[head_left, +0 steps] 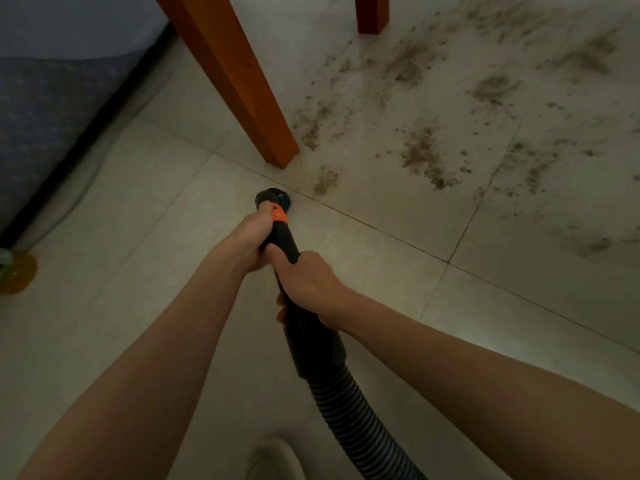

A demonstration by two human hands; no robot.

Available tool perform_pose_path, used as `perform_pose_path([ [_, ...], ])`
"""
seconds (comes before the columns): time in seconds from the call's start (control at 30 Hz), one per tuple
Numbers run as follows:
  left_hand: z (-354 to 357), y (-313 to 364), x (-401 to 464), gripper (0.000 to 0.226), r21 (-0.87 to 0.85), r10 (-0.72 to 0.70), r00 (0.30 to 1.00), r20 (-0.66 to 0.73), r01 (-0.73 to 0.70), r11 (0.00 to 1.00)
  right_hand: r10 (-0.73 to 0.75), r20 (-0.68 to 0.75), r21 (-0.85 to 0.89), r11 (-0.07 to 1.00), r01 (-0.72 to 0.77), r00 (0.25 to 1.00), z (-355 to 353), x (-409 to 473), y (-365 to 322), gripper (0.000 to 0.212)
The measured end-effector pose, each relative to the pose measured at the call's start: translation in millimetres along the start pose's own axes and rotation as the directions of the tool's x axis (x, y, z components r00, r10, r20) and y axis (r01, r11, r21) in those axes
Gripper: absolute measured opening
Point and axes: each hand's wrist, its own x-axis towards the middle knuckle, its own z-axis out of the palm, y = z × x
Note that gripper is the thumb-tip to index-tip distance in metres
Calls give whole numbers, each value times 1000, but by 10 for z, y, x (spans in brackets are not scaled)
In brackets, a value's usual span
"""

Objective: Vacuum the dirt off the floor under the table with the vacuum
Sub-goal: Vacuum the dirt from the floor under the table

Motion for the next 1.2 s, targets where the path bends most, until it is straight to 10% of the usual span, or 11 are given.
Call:
perform_pose_path([
  [0.5, 284, 341, -19, 49, -34, 88, 996, 33, -87, 996, 81, 48, 364, 927, -93, 996, -156, 131, -344, 43],
  [1.2, 222, 328, -169, 42, 186, -32, 981, 192, -4, 983, 70, 9, 412, 909, -68, 998, -177, -87, -301, 40],
])
